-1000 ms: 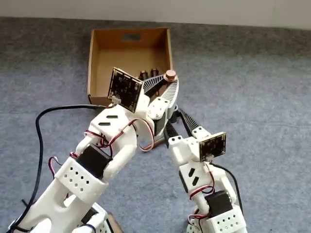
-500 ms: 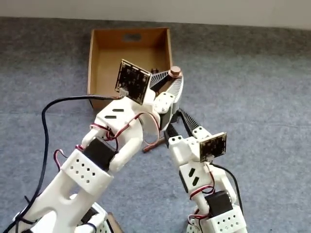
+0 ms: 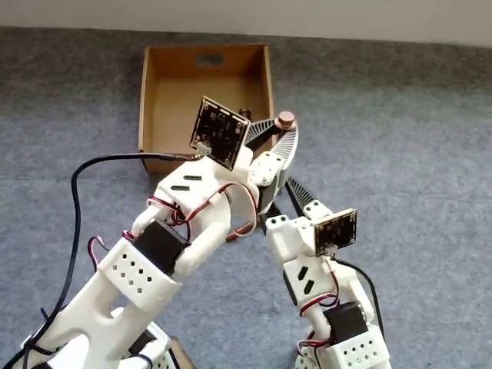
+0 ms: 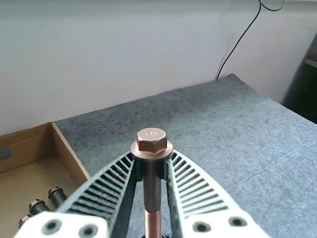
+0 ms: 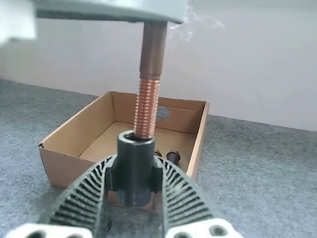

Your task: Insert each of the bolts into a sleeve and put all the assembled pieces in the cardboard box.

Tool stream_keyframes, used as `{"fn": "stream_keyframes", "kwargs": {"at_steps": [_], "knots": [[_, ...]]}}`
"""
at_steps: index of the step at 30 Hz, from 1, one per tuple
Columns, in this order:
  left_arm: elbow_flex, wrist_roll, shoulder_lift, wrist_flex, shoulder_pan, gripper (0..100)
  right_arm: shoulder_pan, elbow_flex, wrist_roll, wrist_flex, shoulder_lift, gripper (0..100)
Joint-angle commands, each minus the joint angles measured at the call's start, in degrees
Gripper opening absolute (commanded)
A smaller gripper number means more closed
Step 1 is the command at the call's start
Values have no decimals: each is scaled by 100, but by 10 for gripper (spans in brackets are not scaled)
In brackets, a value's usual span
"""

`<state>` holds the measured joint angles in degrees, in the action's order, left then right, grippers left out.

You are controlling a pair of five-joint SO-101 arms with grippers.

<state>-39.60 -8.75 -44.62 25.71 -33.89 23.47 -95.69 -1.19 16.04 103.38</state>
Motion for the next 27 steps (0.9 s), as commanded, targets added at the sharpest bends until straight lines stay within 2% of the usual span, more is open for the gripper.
{"fn": "stream_keyframes", "kwargs": {"at_steps": [1,14,21,27], "knots": [[180,-70,-22,149,-48,10,-84,-48,44,-119,75,6],[154,-70,-13,167,-48,10,-92,-48,44,-119,84,6],[92,-70,-22,897,-48,10,-101,-48,44,-119,92,6],[75,-62,-22,1020,-48,10,-101,-48,44,-119,92,6]]}}
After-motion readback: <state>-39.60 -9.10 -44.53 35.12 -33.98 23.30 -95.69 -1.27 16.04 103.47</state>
